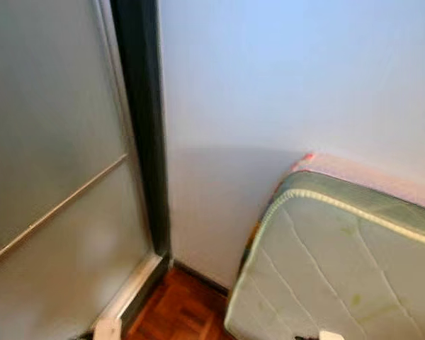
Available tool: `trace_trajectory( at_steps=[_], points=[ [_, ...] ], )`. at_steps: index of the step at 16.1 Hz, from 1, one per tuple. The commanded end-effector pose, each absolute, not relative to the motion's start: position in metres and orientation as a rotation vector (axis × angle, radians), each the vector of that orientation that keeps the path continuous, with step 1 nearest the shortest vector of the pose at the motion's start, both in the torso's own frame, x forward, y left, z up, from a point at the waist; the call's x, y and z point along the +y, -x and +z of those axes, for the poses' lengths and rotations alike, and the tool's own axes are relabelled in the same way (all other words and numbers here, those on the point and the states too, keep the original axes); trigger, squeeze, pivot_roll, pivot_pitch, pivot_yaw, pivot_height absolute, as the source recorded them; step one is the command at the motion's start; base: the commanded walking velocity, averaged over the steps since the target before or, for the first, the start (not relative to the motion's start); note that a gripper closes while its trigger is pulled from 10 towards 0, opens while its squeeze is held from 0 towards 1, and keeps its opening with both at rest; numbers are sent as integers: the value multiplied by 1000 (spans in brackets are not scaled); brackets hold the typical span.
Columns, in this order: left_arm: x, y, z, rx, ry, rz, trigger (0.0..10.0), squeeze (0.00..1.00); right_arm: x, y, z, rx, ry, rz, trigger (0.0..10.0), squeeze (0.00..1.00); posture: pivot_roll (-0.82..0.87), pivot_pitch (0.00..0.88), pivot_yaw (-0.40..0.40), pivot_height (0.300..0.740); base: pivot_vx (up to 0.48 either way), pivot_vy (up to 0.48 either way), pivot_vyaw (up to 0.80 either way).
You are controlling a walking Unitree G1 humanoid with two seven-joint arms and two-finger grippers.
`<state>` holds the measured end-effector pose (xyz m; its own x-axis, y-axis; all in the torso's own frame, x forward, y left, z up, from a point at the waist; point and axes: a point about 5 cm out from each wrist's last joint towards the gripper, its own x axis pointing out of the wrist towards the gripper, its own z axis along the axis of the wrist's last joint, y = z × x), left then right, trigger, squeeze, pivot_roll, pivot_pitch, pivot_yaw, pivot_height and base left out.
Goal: Clean up the room
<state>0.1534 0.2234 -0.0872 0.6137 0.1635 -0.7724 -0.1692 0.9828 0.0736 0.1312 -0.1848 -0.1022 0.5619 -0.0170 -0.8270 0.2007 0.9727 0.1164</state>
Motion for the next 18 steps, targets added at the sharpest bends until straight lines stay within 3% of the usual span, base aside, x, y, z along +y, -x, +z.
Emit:
trace_trajectory(
  at_steps=[1, 18],
  points=[
    [207, -195, -74, 877, -42, 86, 10000, 0, -194, -222, -62, 873, -175, -16, 10000, 0, 123, 0, -121, 740, 0, 0, -619],
    [208, -196, -73, 872, -42, 82, 10000, 0, -198, -224, -61, 871, -158, -24, 10000, 0, 119, 0, -119, 740, 0, 0, -618]
  ],
)
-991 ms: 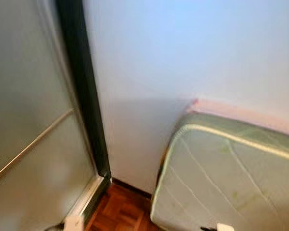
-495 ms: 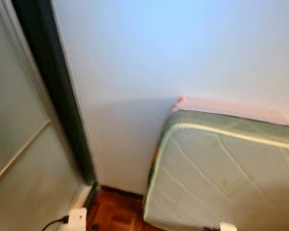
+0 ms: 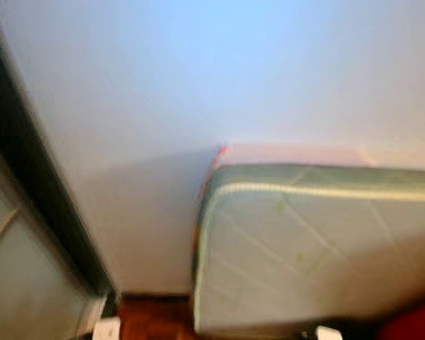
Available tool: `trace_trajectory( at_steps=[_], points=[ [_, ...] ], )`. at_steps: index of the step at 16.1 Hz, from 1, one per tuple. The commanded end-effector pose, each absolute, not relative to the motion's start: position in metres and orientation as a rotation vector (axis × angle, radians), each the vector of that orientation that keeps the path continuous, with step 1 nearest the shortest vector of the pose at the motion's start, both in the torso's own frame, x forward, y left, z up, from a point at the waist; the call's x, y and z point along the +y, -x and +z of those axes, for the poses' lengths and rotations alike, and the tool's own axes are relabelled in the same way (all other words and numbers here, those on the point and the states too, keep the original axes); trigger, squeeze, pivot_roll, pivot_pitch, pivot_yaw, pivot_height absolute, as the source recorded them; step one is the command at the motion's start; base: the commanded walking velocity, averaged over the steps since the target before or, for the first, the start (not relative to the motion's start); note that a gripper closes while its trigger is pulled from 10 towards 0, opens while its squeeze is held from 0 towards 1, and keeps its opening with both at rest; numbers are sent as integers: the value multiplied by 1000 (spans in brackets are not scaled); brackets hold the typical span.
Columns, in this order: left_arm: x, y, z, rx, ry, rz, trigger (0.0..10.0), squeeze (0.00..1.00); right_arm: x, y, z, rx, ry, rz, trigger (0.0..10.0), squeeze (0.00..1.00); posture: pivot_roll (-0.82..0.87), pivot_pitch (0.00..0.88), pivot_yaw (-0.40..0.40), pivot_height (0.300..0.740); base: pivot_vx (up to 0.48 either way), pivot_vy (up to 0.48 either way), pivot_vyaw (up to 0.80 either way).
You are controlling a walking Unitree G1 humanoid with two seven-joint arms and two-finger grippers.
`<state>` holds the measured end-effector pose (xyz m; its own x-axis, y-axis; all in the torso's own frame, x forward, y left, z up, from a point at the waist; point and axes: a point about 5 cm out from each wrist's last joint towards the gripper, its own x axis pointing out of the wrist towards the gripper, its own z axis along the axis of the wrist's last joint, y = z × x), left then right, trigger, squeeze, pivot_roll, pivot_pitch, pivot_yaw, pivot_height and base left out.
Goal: Clean up the room
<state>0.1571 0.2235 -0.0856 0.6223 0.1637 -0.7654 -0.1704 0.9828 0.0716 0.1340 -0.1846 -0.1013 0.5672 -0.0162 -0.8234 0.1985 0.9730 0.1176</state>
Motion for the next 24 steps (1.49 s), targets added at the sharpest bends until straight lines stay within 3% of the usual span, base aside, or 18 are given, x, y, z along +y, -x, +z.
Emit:
trace_trajectory(
  at_steps=[1, 16, 20, 24],
  points=[
    [208, -196, -73, 873, -42, 82, 10000, 0, -198, -224, -61, 871, -159, -29, 10000, 0, 118, 0, -119, 740, 0, 0, -619],
    [205, -193, -75, 894, -11, 41, 10000, 0, -199, -222, -61, 872, -140, -41, 10000, 0, 110, 0, -118, 740, 0, 0, -611],
    [207, -188, -78, 879, 85, 177, 10000, 0, -200, -221, -62, 854, -158, -66, 10000, 0, 107, 0, -122, 740, 0, 0, 0],
    [208, -189, -77, 876, 34, 130, 10000, 0, -200, -219, -63, 871, -154, -68, 10000, 0, 101, 0, -121, 740, 0, -76, -189]
  ],
)
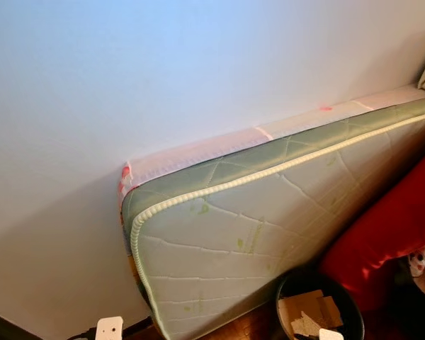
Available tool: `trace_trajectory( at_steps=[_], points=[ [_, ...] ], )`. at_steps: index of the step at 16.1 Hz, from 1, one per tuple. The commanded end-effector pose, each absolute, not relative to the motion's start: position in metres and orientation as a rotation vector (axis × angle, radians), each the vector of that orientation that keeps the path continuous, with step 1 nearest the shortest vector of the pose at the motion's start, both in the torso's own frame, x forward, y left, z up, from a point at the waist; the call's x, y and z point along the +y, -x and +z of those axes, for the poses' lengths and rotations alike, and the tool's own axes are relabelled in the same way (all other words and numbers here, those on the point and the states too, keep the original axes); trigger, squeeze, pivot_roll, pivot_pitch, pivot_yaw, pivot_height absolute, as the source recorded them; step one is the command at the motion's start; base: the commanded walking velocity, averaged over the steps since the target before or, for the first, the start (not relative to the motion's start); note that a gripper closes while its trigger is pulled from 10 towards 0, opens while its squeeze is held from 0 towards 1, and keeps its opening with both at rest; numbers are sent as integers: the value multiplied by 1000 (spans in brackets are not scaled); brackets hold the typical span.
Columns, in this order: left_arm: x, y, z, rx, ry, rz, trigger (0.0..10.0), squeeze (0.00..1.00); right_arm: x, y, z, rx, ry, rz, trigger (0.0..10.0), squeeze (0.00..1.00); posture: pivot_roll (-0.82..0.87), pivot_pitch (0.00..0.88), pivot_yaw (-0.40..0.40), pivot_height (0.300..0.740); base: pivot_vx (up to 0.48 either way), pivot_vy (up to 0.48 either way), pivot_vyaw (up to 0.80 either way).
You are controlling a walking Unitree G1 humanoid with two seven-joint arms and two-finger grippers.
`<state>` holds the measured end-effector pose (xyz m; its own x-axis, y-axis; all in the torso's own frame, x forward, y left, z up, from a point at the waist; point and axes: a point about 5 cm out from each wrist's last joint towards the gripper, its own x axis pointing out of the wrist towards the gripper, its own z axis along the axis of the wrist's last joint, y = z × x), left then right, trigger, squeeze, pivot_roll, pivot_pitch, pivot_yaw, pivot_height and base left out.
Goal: Clean up the room
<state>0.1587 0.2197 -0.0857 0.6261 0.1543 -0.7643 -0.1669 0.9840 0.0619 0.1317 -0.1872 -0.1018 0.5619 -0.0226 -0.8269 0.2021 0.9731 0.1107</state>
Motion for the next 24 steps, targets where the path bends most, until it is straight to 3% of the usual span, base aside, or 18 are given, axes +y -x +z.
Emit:
trace_trajectory(
  at_steps=[1, 7, 14, 19, 24],
  points=[
    [208, -190, -76, 874, 23, 129, 10000, 0, -199, -219, -63, 870, -164, -73, 10000, 0, 99, 0, -122, 740, 0, -416, -694],
    [208, -193, -75, 865, 22, 142, 10000, 0, -201, -223, -61, 864, -143, -75, 10000, 0, 102, 0, -131, 740, 0, -420, -655],
    [208, -194, -74, 863, 10, 133, 10000, 0, -201, -224, -60, 853, -142, -63, 10000, 0, 102, 0, -128, 740, 0, -419, 0],
    [208, -195, -74, 859, 10, 133, 10000, 0, -201, -224, -60, 859, -142, -71, 10000, 0, 101, 0, -130, 740, 0, -418, -690],
    [208, -195, -74, 860, 11, 135, 10000, 0, -202, -225, -59, 842, -152, -81, 10000, 0, 95, 0, -131, 740, 0, -409, 0]
  ],
)
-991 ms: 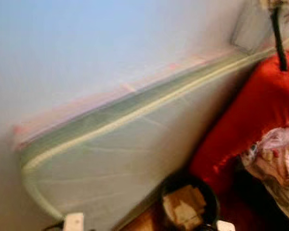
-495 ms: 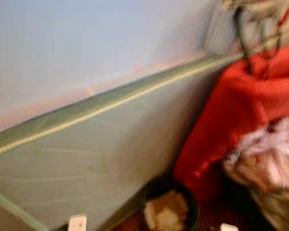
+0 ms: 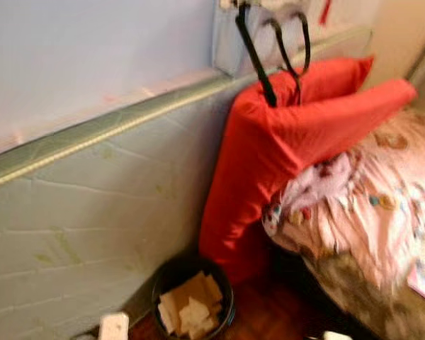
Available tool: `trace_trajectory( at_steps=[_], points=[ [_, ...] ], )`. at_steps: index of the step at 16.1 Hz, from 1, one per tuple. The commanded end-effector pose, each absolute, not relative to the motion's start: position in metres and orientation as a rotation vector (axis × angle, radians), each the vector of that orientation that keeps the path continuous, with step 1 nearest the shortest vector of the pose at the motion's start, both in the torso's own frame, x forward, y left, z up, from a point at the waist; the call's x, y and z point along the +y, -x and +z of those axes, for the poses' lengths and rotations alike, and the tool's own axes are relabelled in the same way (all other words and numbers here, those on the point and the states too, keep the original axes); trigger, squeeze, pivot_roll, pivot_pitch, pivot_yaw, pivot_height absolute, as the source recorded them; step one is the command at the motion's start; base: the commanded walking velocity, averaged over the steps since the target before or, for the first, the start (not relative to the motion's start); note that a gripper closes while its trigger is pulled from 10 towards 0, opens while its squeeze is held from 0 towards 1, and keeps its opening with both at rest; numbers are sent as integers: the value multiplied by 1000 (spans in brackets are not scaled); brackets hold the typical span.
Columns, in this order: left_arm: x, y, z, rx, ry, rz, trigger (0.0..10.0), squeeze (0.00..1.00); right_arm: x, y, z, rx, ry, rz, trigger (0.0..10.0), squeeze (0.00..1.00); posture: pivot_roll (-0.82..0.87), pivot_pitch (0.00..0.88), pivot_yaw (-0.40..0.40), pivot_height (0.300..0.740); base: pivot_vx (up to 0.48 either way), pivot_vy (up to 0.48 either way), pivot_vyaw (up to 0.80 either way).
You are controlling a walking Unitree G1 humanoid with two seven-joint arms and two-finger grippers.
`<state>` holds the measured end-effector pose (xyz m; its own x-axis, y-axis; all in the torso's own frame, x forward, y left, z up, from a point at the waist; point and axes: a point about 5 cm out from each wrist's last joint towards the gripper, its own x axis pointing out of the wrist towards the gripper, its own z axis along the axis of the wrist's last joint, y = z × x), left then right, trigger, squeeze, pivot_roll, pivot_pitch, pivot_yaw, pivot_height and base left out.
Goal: Clean up the room
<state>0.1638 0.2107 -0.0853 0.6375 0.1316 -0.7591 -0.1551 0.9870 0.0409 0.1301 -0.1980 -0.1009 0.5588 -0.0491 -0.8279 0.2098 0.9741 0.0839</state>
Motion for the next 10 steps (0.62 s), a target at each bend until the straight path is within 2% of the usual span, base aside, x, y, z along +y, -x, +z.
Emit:
trace_trajectory(
  at_steps=[1, 8, 10],
  points=[
    [208, -195, -74, 862, 11, 134, 10000, 0, -202, -225, -59, 840, -154, -83, 10000, 0, 92, 0, -129, 740, 0, -401, 0],
    [210, -194, -74, 863, 8, 139, 10000, 0, -200, -225, -59, 837, -166, -79, 10000, 0, 96, 0, -123, 740, 0, -366, 0],
    [210, -193, -74, 866, 19, 153, 10000, 0, -200, -225, -60, 838, -167, -79, 10000, 0, 96, 0, -121, 740, 0, -127, 0]
  ],
)
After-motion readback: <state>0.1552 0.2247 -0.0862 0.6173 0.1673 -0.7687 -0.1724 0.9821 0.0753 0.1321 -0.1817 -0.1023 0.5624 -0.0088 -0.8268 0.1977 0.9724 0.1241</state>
